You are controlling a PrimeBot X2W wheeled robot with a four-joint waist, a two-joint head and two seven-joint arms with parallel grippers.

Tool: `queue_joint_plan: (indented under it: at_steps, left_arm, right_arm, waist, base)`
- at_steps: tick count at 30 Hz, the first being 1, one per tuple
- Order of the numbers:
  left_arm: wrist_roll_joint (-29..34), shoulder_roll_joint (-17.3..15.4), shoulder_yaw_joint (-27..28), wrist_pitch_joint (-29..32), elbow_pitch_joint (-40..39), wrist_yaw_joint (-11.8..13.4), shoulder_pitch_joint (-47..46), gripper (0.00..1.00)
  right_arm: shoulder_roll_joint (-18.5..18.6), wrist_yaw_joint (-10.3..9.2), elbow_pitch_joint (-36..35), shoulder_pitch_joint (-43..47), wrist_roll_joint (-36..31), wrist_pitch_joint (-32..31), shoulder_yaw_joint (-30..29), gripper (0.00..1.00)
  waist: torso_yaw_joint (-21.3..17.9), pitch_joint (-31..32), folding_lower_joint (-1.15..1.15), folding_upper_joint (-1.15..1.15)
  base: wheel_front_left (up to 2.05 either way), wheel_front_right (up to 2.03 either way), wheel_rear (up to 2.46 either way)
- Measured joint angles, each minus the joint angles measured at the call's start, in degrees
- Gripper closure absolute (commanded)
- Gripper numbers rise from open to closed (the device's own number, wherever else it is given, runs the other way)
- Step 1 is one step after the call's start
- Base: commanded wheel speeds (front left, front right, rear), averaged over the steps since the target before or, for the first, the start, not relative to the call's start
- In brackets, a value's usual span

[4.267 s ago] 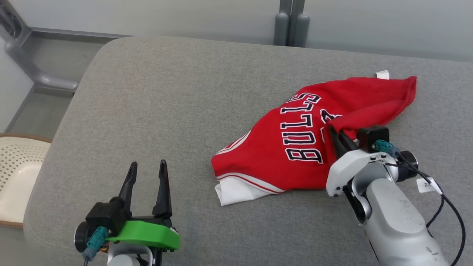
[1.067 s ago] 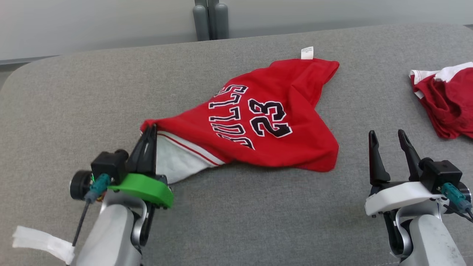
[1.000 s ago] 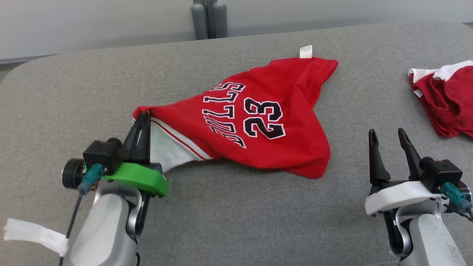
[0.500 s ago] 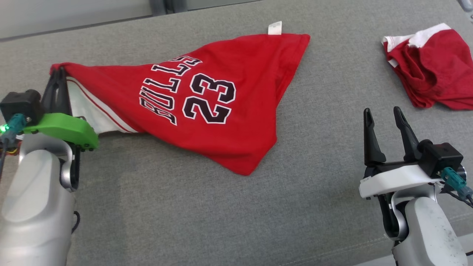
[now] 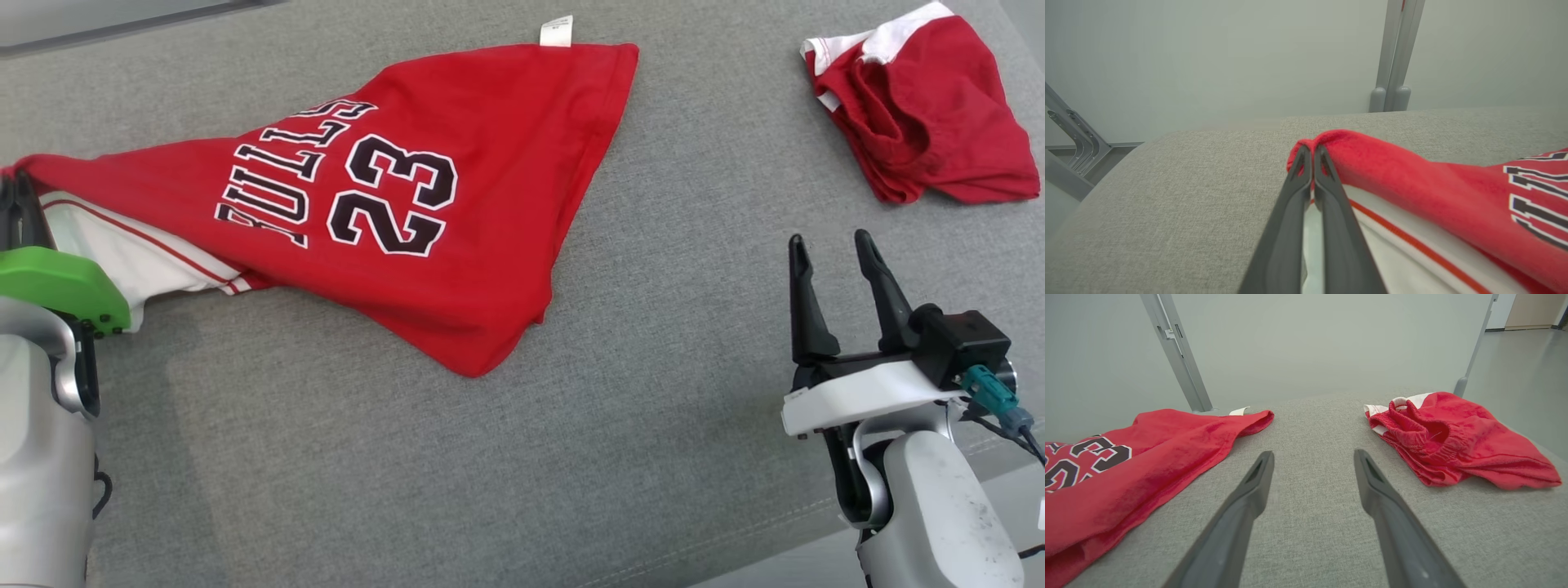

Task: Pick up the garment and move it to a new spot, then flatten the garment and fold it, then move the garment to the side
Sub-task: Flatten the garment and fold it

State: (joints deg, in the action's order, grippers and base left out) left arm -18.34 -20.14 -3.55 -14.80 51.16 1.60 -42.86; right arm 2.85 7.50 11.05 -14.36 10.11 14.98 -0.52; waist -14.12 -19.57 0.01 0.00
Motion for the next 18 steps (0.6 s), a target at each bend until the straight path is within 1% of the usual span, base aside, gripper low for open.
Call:
queue_joint_plan:
  at_steps: [1,2,7,11,15,18]
  left_arm:
    - [0.00,0.10,-0.11,-0.07,0.24,-0.01,0.01,0.20]
    - [0.00,0.37,-0.12,-0.08,0.22,-0.10,0.02,0.00]
    - [0.03,2.63,0.16,-0.23,-3.70,-0.73,1.93,0.00]
    - [0.37,3.75,0.77,-0.23,-8.42,-1.67,6.05,0.00]
    - [0.96,5.83,0.67,-0.32,-14.29,-3.05,11.35,0.00]
    - [1.10,7.57,1.03,-0.32,-19.05,-3.26,16.17,0.00]
  right_arm:
    - [0.00,0.00,0.05,-0.01,0.00,0.00,0.24,0.00]
    - [-0.01,0.00,0.18,-0.01,-0.01,0.00,0.56,0.00]
    - [-0.02,0.00,1.15,0.15,-0.14,0.01,1.21,0.00]
    - [-0.03,0.00,2.01,1.07,-0.33,0.01,1.33,0.00]
    - [0.00,0.00,2.68,1.85,-0.41,0.01,1.36,0.00]
    - [-0.01,0.00,3.15,2.71,-0.38,0.01,2.15,0.00]
  waist:
    - [0.14,0.20,0.00,0.00]
    - [0.37,0.50,0.00,0.00]
    - [1.98,2.56,0.00,0.00]
    - [3.64,4.85,0.00,0.00]
    - [5.49,7.26,0.00,0.00]
    - [6.87,9.01,-0.01,0.00]
  base:
    - [0.00,0.00,0.00]
    - [0.00,0.00,0.00]
    - [0.00,0.00,0.00]
    - [0.00,0.00,0.00]
    - [0.00,0.00,0.00]
    - [0.00,0.00,0.00]
